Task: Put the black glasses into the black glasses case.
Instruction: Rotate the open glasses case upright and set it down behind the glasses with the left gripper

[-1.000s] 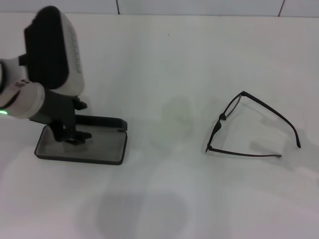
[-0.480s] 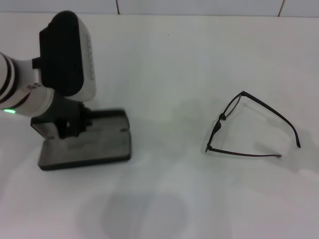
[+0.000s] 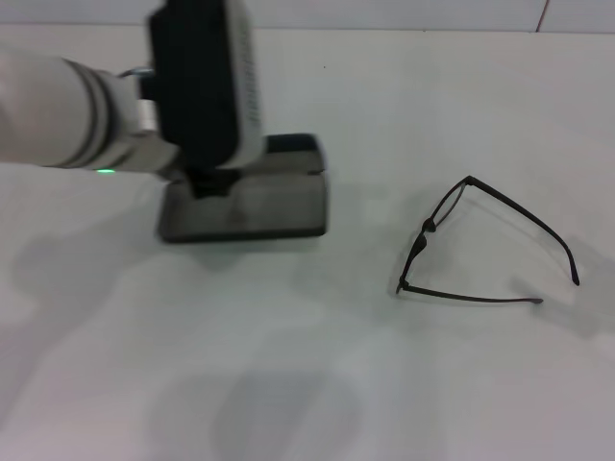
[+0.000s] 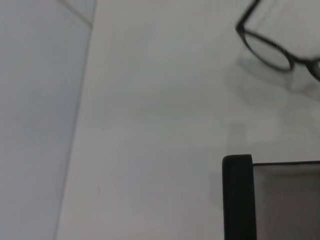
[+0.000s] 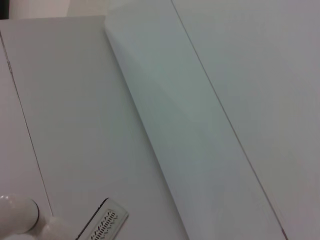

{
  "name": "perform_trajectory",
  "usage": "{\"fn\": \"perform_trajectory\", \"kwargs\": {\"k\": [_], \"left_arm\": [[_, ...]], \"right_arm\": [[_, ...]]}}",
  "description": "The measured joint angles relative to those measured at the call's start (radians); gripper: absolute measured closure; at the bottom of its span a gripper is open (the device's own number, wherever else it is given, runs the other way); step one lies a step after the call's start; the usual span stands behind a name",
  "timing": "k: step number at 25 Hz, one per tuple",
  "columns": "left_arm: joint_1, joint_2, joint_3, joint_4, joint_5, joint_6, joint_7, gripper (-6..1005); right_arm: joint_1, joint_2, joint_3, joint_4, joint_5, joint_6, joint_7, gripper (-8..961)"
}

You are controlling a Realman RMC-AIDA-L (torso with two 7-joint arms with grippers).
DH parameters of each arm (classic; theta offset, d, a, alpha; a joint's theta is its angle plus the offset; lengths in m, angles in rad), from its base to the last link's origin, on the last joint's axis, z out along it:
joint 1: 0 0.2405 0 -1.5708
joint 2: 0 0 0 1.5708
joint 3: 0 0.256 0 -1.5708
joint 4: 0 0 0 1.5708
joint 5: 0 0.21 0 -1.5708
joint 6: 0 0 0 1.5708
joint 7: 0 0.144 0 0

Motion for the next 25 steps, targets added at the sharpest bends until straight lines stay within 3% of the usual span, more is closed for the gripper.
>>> {"fn": "perform_trajectory", "kwargs": {"k": [6,11,17,25], "left_arm": [[-0.036,-0.003,0.128,-0.129,0.01,-0.206,-0.016,809],[-0.086,-0.004,0.223,-0.23,0.087,-0.311,-0.147,809],[-0.145,-0.004,0.27,-0.296,0.103,-0.326,-0.269,810],[-0.145,-0.005,0.319,-0.306,0.106,-0.33,-0.291,810]], "right_arm": [[-0.016,0.003,0.0,0.004,-0.001,-0.001,-0.009,83],[-0.017,-0.002,0.0,0.032,-0.002,-0.001,-0.023,83],[-0.013,-0.003,0.0,0.036,-0.001,0.005,-0.026,83],[-0.004,-0.003,0.001,0.036,-0.001,0.009,-0.026,84]]}}
